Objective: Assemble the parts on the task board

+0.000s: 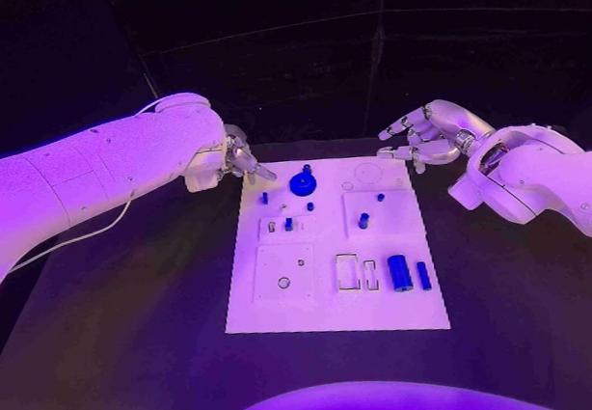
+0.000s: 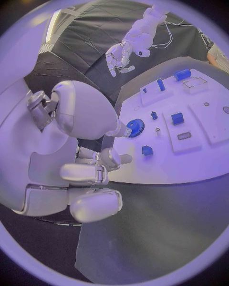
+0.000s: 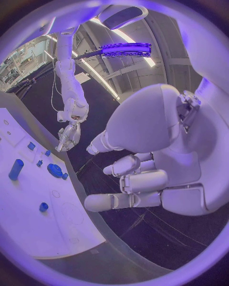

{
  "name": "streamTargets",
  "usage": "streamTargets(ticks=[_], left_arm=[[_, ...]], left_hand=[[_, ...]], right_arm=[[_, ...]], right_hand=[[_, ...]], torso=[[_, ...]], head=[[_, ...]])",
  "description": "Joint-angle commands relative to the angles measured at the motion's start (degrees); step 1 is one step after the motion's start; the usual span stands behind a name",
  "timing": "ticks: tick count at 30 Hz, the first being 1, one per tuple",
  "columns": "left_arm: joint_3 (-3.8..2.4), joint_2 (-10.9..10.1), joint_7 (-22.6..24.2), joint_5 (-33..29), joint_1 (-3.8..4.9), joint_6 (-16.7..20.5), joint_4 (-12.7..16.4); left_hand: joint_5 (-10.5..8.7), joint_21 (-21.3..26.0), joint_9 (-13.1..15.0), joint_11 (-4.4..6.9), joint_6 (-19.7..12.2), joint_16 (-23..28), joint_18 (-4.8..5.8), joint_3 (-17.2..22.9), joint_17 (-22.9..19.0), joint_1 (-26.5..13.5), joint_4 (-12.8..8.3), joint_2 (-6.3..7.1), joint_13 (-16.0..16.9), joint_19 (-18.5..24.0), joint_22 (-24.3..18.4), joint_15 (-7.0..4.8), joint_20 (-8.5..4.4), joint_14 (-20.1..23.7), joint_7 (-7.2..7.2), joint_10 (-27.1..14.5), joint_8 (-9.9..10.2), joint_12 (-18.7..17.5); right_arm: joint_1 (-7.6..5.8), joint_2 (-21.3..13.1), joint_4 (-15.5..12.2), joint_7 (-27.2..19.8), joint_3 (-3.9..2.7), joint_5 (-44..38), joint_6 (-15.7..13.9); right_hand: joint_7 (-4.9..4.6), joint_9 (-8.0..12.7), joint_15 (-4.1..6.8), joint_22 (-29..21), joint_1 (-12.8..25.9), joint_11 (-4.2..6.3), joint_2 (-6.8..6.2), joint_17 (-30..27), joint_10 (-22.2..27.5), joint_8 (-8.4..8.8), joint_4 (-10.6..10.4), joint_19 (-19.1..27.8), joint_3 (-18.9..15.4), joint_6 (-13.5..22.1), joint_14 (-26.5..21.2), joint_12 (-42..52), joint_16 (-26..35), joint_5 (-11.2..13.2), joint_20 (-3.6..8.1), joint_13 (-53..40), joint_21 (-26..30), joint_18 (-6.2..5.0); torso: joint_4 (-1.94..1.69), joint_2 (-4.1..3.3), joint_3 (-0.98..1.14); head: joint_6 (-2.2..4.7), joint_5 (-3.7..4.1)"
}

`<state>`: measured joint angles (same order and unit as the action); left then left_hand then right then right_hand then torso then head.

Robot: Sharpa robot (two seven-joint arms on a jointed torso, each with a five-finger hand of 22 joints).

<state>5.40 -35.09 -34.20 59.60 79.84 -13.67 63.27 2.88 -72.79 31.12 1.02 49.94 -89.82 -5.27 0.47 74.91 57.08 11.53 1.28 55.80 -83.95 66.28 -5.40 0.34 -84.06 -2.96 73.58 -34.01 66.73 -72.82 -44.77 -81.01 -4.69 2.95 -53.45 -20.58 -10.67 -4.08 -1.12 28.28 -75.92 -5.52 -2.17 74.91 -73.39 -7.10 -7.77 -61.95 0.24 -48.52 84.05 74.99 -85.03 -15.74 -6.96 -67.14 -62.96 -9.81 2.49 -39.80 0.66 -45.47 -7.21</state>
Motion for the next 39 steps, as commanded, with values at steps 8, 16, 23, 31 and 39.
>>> streamTargets(ticks=[8, 16, 23, 31, 39], left_arm=[[0.07, 2.15, -0.08, -0.27, -0.8, -3.16, -2.83], [0.08, 2.82, 0.25, -0.27, -1.2, -4.07, -3.84], [0.43, 3.17, 1.36, -0.28, -1.38, -5.13, -4.43], [0.78, 3.36, 1.62, -0.28, -1.49, -5.09, -4.59], [0.84, 3.45, 2.04, -0.28, -1.54, -5.06, -4.43]], left_hand=[[-0.23, 0.16, -0.24, 0.06, -0.06, -0.18, 0.72, -0.81, 15.09, 0.7, 0.14, -0.2, -0.13, -0.63, 0.25, 0.42, 0.41, -5.94, -0.31, -0.39, 0.41, -0.36], [-0.23, 0.06, -0.52, -0.01, 0.1, -0.18, 0.74, -1.43, 15.09, 1.44, 0.17, -0.69, -0.09, -0.66, 0.42, 0.48, 0.5, -5.94, -0.36, -0.43, 0.71, -0.3], [-0.22, 0.36, -0.79, -0.06, 0.28, -0.18, 0.66, -1.87, 15.09, 2.47, -0.02, -1.39, -0.3, -0.55, 0.09, 0.54, 0.58, -5.94, -0.42, -0.6, 0.99, -0.42], [-0.22, 0.3, -1.01, -0.09, 0.52, -0.18, 0.68, -2.25, 15.09, 3.41, -0.24, -2.09, -0.26, -0.56, 0.24, 0.58, 0.64, -5.94, -0.44, -0.61, 1.19, -0.36], [-0.21, 0.22, -1.35, -0.1, 0.92, -0.18, 0.69, -2.17, 15.09, 5.65, -1.16, -3.86, -0.2, -0.59, 0.43, 0.6, 0.7, -5.94, -0.47, -0.58, 1.47, -0.25]], right_arm=[[-0.1, 0.27, 0.15, -0.57, -0.05, 0.18, 0.27], [-0.09, 0.34, 0.23, -0.6, -0.05, 0.18, 0.26], [-0.09, 0.37, 0.23, -0.58, -0.05, 0.18, 0.26], [-0.09, 0.39, 0.28, -0.54, -0.05, 0.18, 0.28], [-0.09, 0.53, 0.38, -0.55, -0.05, 0.18, 0.33]], right_hand=[[0.24, 0.04, 0.29, -0.09, 0.35, 0.14, 0.05, 1.67, 0.34, -0.37, -0.06, 0.36, -0.36, 0.35, 3.0, 0.03, 0.29, -0.35, 0.12, -0.01, 0.28, -0.43], [0.25, 0.04, 0.3, -0.1, 0.34, 0.14, 0.12, 1.68, 0.32, -0.39, -0.1, 0.36, -0.37, 0.35, 3.0, 0.06, 0.29, -0.39, 0.12, -0.04, 0.29, -0.43], [0.25, 0.04, 0.3, -0.13, 0.38, 0.15, 0.26, 1.72, 0.32, -0.42, -0.2, 0.36, -0.4, 0.35, 3.01, 0.06, 0.29, -0.43, 0.12, -0.03, 0.32, -0.43], [0.25, 0.04, 0.3, -0.13, 0.38, 0.15, 0.26, 1.73, 0.31, -0.42, -0.2, 0.36, -0.4, 0.35, 3.01, 0.06, 0.29, -0.43, 0.12, -0.03, 0.32, -0.43], [0.25, 0.03, 0.3, -0.13, 0.41, 0.14, 0.35, 1.8, 0.3, -0.45, -0.28, 0.35, -0.43, 0.35, 3.03, 0.08, 0.27, -0.42, 0.12, -0.04, 0.33, -0.43]], torso=[[0.0, 0.01, 0.01], [-0.01, 0.01, 0.06], [-0.04, 0.03, 0.06], [-0.07, 0.06, 0.06], [-0.09, 0.04, 0.06]], head=[[-0.21, -0.24], [-0.42, -0.24], [-0.35, -0.19], [-0.46, -0.17], [-0.6, -0.21]])
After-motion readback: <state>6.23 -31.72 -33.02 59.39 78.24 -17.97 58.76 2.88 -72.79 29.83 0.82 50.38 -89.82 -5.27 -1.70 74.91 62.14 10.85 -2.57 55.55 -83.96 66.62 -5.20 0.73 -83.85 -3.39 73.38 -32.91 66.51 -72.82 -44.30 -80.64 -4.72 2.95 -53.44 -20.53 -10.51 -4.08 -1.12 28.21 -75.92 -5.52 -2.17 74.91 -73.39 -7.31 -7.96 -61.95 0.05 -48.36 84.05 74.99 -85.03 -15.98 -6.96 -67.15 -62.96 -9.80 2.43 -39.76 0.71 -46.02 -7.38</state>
